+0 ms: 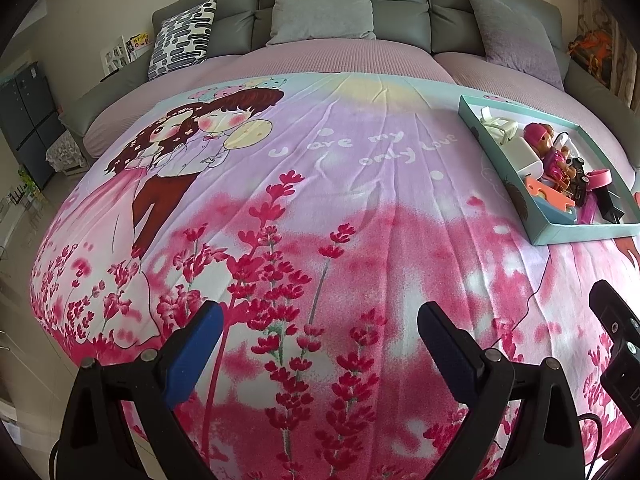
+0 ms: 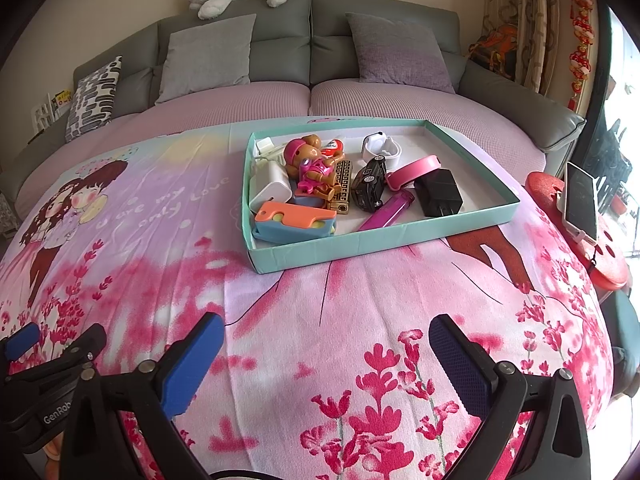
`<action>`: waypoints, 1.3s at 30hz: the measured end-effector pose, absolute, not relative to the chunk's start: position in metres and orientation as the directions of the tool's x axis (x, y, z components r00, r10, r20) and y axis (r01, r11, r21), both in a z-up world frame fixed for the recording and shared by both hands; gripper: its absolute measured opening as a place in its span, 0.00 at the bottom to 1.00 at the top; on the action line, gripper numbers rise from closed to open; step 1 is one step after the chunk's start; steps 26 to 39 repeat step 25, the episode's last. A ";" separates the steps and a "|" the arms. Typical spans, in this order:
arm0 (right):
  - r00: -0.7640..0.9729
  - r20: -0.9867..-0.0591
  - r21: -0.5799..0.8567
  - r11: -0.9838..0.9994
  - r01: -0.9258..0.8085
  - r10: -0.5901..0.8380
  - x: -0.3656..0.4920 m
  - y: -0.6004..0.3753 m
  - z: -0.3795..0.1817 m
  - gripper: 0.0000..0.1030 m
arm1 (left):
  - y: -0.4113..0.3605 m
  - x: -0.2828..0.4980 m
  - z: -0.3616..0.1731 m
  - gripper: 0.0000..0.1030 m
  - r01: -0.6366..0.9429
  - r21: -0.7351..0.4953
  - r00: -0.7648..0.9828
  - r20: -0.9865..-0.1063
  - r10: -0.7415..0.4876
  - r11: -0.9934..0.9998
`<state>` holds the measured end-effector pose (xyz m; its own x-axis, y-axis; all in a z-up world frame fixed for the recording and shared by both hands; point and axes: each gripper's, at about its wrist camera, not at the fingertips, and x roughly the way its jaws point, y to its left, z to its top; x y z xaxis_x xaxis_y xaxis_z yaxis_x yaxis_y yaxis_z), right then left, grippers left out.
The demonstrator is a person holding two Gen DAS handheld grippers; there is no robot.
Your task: Organize rigid objects
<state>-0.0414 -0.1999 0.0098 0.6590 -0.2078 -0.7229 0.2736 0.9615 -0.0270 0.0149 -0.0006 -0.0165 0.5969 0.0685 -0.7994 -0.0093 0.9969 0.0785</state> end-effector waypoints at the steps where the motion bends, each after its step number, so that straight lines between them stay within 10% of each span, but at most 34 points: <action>1: 0.659 -0.723 -0.027 0.961 0.274 -0.208 -0.041 -0.200 0.010 1.00 | -0.001 0.015 -0.017 0.95 -0.009 0.078 0.597 -0.800 0.068 0.997; 39: 0.659 -0.723 -0.027 0.961 0.273 -0.208 -0.041 -0.200 0.010 1.00 | -0.003 0.013 -0.013 0.95 -0.001 0.082 0.614 -0.787 0.066 0.997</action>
